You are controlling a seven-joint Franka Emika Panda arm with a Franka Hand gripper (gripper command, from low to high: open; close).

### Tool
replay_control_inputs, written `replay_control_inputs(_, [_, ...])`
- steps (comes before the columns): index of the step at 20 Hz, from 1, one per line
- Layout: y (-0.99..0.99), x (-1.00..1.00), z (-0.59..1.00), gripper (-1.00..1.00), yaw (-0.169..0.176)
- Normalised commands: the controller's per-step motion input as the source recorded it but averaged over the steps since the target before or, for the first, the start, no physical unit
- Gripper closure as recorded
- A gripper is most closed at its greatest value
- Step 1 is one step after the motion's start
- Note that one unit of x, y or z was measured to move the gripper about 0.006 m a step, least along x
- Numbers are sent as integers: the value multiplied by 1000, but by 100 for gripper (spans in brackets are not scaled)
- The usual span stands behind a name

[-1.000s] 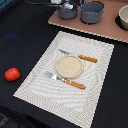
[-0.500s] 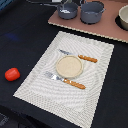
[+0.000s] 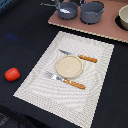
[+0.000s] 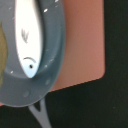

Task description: Place the pan onto the stove and place the fish and sausage into the pan.

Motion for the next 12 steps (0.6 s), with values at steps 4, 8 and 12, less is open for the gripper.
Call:
replay_control_inputs(4, [-959, 72, 197, -100, 0])
replay_control_inputs(8, [-960, 56, 168, -100, 0])
replay_control_inputs(12, [-973, 59, 116, -100, 0])
